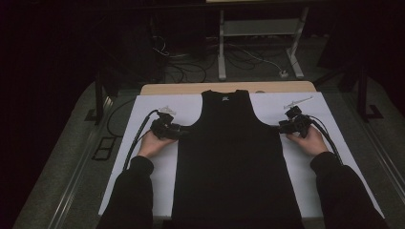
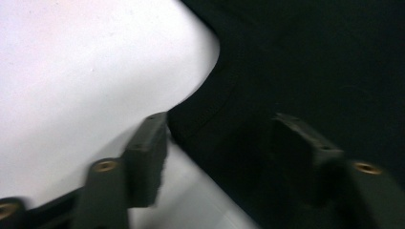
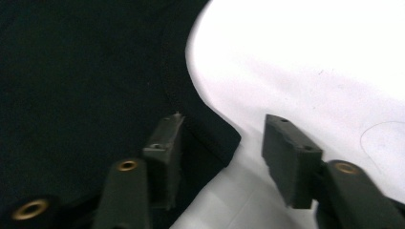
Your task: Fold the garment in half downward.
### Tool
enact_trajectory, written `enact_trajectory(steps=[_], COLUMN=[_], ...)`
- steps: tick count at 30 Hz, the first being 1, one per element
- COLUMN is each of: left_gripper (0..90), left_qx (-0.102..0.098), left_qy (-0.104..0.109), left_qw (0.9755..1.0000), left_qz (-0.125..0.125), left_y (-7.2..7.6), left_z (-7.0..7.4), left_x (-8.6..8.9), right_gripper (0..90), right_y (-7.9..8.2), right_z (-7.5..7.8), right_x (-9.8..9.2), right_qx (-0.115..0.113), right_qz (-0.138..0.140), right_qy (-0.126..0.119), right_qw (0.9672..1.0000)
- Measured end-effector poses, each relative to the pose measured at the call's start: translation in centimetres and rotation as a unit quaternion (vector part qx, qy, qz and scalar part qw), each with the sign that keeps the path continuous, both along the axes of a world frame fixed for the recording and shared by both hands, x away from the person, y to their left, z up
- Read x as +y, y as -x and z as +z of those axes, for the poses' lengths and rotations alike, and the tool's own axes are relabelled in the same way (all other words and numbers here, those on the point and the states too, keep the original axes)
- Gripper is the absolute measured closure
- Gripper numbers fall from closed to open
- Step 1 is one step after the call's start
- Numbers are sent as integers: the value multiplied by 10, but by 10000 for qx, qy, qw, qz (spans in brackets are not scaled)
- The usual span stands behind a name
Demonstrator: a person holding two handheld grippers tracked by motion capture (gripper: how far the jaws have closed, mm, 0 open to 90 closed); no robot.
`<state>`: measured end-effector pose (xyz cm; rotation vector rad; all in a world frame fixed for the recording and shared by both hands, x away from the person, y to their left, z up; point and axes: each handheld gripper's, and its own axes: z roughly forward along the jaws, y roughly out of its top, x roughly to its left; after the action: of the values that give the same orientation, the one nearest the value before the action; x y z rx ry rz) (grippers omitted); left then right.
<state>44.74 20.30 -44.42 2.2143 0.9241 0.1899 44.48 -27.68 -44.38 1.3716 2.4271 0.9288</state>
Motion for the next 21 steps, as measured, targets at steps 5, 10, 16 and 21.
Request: enact_trajectory(steps=[5,10,16,21], left_gripper=[526,693,838,861], left_qx=[-120,-215,-147,-61], left_qy=[-147,-269,-198,-64], left_qw=[9997,9991,9994,9995], left_qz=[121,233,225,292], left_y=[0,0,0,-1], left_z=[1,1,1,1], left_x=[-2,-2,-3,-1], right_gripper=[615,730,813,824], right_y=[0,1,3,3], right_z=[-1,0,1,1], right_x=[2,7,9,8], right_qx=[-95,-45,-56,63], right_qz=[-115,-28,-47,-156], right_qy=[62,-6,26,-124], right_qw=[9999,10000,10000,9998])
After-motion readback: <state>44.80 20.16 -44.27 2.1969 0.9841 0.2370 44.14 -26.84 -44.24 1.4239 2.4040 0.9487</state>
